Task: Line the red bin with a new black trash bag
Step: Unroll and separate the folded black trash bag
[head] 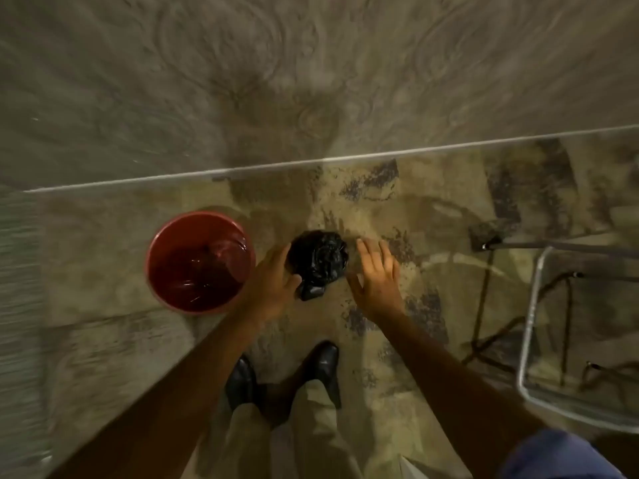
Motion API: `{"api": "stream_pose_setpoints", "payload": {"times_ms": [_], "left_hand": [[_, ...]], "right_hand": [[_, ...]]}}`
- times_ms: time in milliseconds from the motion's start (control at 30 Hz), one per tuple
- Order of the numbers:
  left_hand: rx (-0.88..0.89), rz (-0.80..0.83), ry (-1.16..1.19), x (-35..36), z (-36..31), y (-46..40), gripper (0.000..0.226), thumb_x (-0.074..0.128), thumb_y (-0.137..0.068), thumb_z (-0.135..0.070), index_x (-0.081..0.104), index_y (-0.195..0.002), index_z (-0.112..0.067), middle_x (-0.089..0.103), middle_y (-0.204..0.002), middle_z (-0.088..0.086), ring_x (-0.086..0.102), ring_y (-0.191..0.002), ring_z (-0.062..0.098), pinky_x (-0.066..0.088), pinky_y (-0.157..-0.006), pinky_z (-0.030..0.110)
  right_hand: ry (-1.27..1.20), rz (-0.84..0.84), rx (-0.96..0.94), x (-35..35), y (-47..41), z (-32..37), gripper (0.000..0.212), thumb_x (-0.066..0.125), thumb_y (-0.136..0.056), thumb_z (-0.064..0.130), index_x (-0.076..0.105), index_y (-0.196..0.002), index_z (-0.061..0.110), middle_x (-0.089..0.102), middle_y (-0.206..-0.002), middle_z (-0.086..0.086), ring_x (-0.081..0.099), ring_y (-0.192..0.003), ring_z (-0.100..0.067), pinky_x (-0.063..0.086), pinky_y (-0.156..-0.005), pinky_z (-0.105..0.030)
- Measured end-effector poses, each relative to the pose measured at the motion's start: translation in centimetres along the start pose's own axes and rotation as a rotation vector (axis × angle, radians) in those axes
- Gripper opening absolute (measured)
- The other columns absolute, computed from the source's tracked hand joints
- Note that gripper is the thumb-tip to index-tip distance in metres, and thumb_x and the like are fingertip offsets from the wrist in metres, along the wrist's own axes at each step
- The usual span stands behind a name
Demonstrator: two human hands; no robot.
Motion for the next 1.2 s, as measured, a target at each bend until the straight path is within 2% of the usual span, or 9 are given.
{"api": "stream_pose_setpoints", "payload": {"times_ms": [300,500,567,667,767,867,933,1067,1200], "left_hand": [[-0.229,0.035,0.162,19.7,15.5,-17.9,0.061,0.061,-0.098,-0.030,0.037,-0.153,-0.023,0.036,-0.159,0.005,0.038,-0.143,0.026,0.039,-0.111,0.041],[-0.411,0.174,0.347,27.9,21.2,-25.8,0.015,0.072,-0.090,-0.029,0.068,-0.091,-0.043,0.016,-0.165,0.002,0.026,-0.149,0.028,0.039,-0.109,0.037],[-0.473,0.234,0.413,28.5,21.7,-26.8,0.019,0.070,-0.092,-0.032,0.070,-0.110,-0.037,0.027,-0.162,0.001,0.036,-0.144,0.024,0.043,-0.099,0.032],[-0.502,0.227,0.483,29.2,21.6,-27.0,0.052,0.067,-0.094,-0.031,0.053,-0.143,-0.023,0.048,-0.151,0.001,0.049,-0.135,0.023,0.047,-0.094,0.031],[-0.403,-0.017,0.563,28.0,20.8,-24.9,0.033,0.069,-0.093,-0.017,0.069,-0.125,-0.021,0.066,-0.131,0.002,0.060,-0.123,0.022,0.053,-0.099,0.036],[-0.397,-0.133,0.706,24.8,18.9,-20.6,0.028,0.072,-0.087,-0.011,0.072,-0.092,-0.038,0.072,-0.106,-0.007,0.069,-0.103,0.013,0.057,-0.075,0.019],[-0.426,-0.163,0.828,22.0,17.1,-18.0,0.037,0.069,-0.083,-0.002,0.069,-0.085,-0.039,0.071,-0.107,-0.001,0.069,-0.101,0.017,0.059,-0.073,0.025],[-0.421,-0.244,0.945,16.4,12.9,-14.2,0.053,0.051,-0.077,0.014,0.069,-0.096,-0.032,0.067,-0.113,0.004,0.069,-0.091,0.010,0.055,-0.057,0.021],[-0.386,-0.264,0.979,11.5,10.2,-11.7,0.065,0.045,-0.076,0.019,0.071,-0.117,-0.024,0.067,-0.111,-0.007,0.069,-0.086,-0.004,0.052,-0.062,0.011]], "right_hand": [[-0.426,0.138,0.347,26.7,-9.2,-8.5,0.070,0.052,-0.096,0.044,0.023,-0.155,0.020,0.033,-0.157,-0.005,0.032,-0.143,-0.029,0.033,-0.112,-0.044],[-0.914,0.040,0.821,36.2,-13.8,-11.6,0.092,0.074,-0.082,0.038,0.020,-0.154,0.018,0.036,-0.154,-0.010,0.038,-0.140,-0.034,0.041,-0.108,-0.054],[-0.996,0.066,0.892,37.2,-14.6,-12.1,0.088,0.077,-0.080,0.027,0.027,-0.152,0.017,0.044,-0.147,-0.011,0.047,-0.133,-0.034,0.046,-0.104,-0.053],[-0.968,0.160,0.844,37.4,-15.1,-12.5,0.045,0.066,-0.087,0.009,0.058,-0.131,0.009,0.065,-0.125,-0.014,0.063,-0.102,-0.029,0.054,-0.086,-0.043],[-0.882,0.060,0.785,35.4,-13.6,-11.2,0.020,0.054,-0.091,0.007,0.071,-0.101,0.009,0.072,-0.099,-0.016,0.066,-0.085,-0.031,0.053,-0.073,-0.041],[-0.955,-0.027,0.771,32.3,-10.1,-9.0,0.020,0.052,-0.093,0.010,0.069,-0.083,0.017,0.070,-0.084,-0.010,0.063,-0.074,-0.026,0.048,-0.061,-0.034],[-1.123,-0.036,0.762,29.3,-7.8,-7.4,0.020,0.052,-0.093,0.010,0.069,-0.087,0.019,0.072,-0.090,-0.009,0.067,-0.078,-0.022,0.053,-0.062,-0.030],[-1.378,-0.033,0.823,23.3,-5.1,-5.2,0.024,0.049,-0.094,0.004,0.068,-0.103,0.016,0.074,-0.106,-0.009,0.072,-0.092,-0.024,0.059,-0.071,-0.032],[-1.716,-0.073,0.910,18.4,-3.2,-3.8,0.036,0.041,-0.084,-0.011,0.069,-0.094,0.010,0.074,-0.107,-0.018,0.074,-0.092,-0.032,0.061,-0.069,-0.037]]}}
Point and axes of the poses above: each hand's wrist, its own y-axis away from the middle knuckle, its own x-axis out of the palm, z = x × y, the point moved 1 cm from there along -y, towards the middle knuckle
